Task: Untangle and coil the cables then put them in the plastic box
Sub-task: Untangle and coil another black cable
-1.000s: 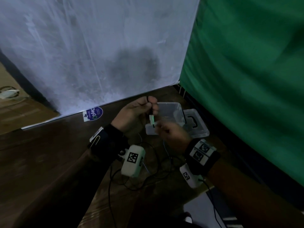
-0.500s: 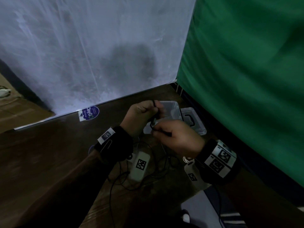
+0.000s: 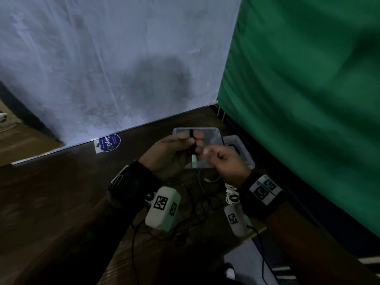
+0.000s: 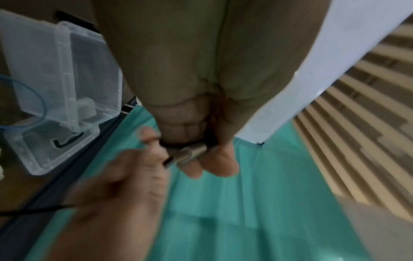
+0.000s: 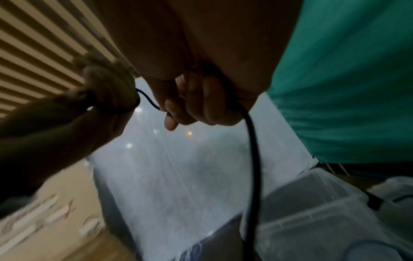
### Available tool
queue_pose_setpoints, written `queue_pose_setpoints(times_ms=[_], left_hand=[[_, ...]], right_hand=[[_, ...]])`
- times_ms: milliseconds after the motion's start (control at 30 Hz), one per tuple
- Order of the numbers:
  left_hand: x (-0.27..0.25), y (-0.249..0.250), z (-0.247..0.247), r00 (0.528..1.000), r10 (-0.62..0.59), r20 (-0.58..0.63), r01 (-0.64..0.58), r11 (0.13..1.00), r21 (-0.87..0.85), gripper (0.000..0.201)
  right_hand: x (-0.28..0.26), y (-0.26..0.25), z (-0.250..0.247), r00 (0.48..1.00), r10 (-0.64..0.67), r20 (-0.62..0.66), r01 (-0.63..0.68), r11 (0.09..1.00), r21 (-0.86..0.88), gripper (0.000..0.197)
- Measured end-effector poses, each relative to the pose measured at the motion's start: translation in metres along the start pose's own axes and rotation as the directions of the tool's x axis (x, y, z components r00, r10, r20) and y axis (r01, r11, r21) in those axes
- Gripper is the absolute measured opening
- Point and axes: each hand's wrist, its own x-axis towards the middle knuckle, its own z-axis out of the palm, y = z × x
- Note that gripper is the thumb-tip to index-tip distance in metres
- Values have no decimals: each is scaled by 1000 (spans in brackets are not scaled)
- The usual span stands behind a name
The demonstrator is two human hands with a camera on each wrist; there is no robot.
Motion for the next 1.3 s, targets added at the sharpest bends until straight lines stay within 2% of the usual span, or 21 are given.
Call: queue_pose_setpoints(times_ms=[133,233,267,333,400,433,567,700,767,833,900,1033,1100,1200,1267,1300], left_hand=[[5,0,-21,990,87,-115,-94,994,-58,17],[7,-8,-32,950,137,-282,-144,990,-2,17],[7,-10,-34,928,159,-336,-147,987,61,18],[7,-13,-36,898,210,-387,-86,946,313,21],[4,-15,-28,924,193,-329,17,840,542,22],[2,-16,-25,942,156,-296,51,807,588,24],[-6,-19,-8,947,-11,-320,123,936,331,36],[-13,-7,1,983,-89,-162,147,908,391,31],[-16,1,4,984,-115,-137,152,940,306,28],[-18,9,8,990,-134,-46,139,977,164,27],[-18,15,8,995,-98,-7,98,995,15,28],[-8,17,-11,990,30,-140,-54,983,-175,22],[-4,11,-22,971,73,-229,-104,986,-128,15],[-3,3,-31,914,115,-390,-147,988,-53,16],[-3,-1,-34,884,157,-440,-153,987,45,20],[-3,-3,-35,869,190,-456,-134,979,152,22]], right_hand=[[-20,2,25,982,50,184,-23,989,-149,15],[-29,-9,32,972,-47,232,112,955,-274,32],[-30,-15,31,968,-78,239,147,947,-287,33],[-31,-29,24,968,-89,236,157,945,-287,25],[-29,-43,14,968,-59,244,114,970,-214,14],[-27,-49,8,968,-82,238,131,972,-195,13],[-12,-59,-13,977,-186,105,204,957,-206,17],[5,-48,-19,982,-187,30,189,975,-116,20],[9,-43,-15,984,-180,-4,180,981,-68,20],[9,-36,-10,986,-155,-56,154,988,-16,19],[6,-27,-2,993,-93,-68,94,996,4,22],[-8,-16,19,996,-23,89,29,997,-67,18],[-14,-19,28,981,16,191,9,992,-128,23],[-21,-30,31,950,37,311,63,951,-304,28],[-24,-39,29,938,4,346,114,941,-319,25],[-26,-47,27,939,-19,343,126,948,-293,24]])
